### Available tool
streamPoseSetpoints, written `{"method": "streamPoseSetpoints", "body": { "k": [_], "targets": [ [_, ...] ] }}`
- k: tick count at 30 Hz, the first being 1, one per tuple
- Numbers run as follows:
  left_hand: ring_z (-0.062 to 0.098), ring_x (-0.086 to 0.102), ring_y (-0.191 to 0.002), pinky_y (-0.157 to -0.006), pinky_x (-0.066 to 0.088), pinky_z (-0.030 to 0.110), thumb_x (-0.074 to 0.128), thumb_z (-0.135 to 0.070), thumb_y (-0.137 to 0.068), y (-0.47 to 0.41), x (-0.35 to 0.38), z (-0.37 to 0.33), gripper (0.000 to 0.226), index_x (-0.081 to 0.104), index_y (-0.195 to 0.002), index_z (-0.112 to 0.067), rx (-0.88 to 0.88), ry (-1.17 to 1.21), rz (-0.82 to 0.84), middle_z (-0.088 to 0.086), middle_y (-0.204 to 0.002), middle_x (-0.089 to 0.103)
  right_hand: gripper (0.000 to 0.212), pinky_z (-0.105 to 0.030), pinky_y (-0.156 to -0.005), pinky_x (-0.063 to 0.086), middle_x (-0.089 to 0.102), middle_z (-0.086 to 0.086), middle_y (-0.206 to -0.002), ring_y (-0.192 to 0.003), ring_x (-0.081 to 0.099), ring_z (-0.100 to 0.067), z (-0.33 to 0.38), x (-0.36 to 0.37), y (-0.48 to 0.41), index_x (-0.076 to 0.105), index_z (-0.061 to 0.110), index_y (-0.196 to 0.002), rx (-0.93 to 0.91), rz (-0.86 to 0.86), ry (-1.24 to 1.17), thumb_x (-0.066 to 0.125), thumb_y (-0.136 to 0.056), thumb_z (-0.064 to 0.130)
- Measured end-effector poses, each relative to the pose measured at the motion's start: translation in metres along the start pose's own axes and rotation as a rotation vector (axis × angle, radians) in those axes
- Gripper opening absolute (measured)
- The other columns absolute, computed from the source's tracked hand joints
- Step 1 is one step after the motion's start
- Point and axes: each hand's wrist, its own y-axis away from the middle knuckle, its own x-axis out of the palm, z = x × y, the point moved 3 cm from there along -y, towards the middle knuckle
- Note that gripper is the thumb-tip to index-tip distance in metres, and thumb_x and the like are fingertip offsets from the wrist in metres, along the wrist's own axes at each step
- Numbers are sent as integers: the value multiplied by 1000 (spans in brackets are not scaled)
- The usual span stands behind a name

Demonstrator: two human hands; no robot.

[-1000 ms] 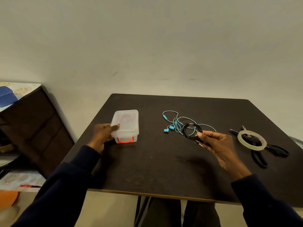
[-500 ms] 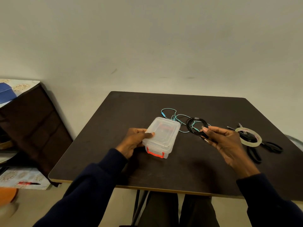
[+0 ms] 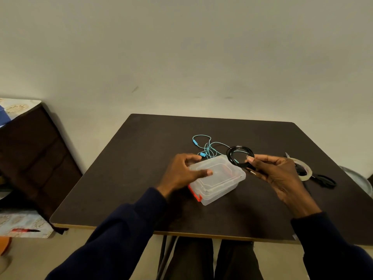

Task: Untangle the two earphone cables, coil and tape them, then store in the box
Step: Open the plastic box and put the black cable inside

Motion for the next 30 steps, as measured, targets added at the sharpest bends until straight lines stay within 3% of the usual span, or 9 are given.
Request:
{"method": "streamPoseSetpoints", "body": {
  "k": [2, 4, 8, 10, 18, 24, 27, 30],
  "targets": [
    [4, 49, -111, -96, 45, 23, 84, -61, -62, 11, 8, -5, 86, 57, -134, -23, 41, -224, 54, -15, -123, 50, 24, -26, -64, 62, 77, -14, -87, -77, 76, -22, -1, -6, -3, 73, 0, -96, 1, -27, 11, 77, -74, 7],
    [3, 36, -112, -101, 34, 25, 81, -64, -64, 16, 16, -9, 91, 48, -140, -26, 100, -375, 101, -17, -122, 40, 20, -28, -68, 63, 77, -15, -89, -79, 76, -22, -2, -10, -5, 73, -1, -96, 5, -40, 23, 76, -78, 5],
    [13, 35, -130, -112, 36, 40, 78, -74, -60, 6, 20, -10, 105, 37, -146, -29, 96, -487, 223, -7, -142, 40, 25, -33, -73, 63, 76, -17, -93, -82, 76, -25, -3, -15, -5, 72, -2, -99, 19, -75, 55, 77, -76, 6],
    [17, 32, -132, -113, 36, 41, 81, -68, -62, 2, 21, -11, 110, 31, -150, -25, 88, -546, 293, -3, -145, 36, 29, -33, -72, 63, 76, -17, -93, -83, 76, -25, -4, -19, -4, 72, -3, -102, 21, -87, 53, 77, -76, 7],
    [13, 35, -136, -118, 34, 40, 92, -31, -67, -30, 17, -13, 102, 36, -152, -19, 181, -337, 496, -5, -151, 37, 12, -30, -69, 63, 77, -7, -76, -72, 76, -19, 3, -29, 6, 72, 0, -91, -25, -138, 29, 75, -80, 2],
    [11, 39, -136, -115, 38, 38, 91, -36, -62, -52, 14, -11, 103, 39, -151, -23, 213, -249, 646, -10, -148, 42, 13, -26, -63, 62, 77, -9, -77, -72, 76, -20, 7, -29, 7, 73, -1, -93, -28, -154, 29, 75, -80, 2],
    [6, 40, -136, -113, 39, 30, 90, -44, -60, -50, 3, -5, 104, 41, -150, -26, 201, -196, 587, -13, -148, 42, 16, -29, -66, 63, 77, -11, -80, -75, 76, -23, 6, -26, 6, 72, -3, -95, -16, -145, 16, 76, -80, 2],
    [5, 41, -135, -111, 40, 25, 92, -39, -62, -40, -15, 2, 100, 42, -149, -28, 182, -127, 528, -14, -148, 43, 23, -35, -73, 64, 77, -15, -86, -81, 76, -28, 5, -25, 3, 72, -5, -99, -16, -144, 19, 78, -78, 4]
  ]
}}
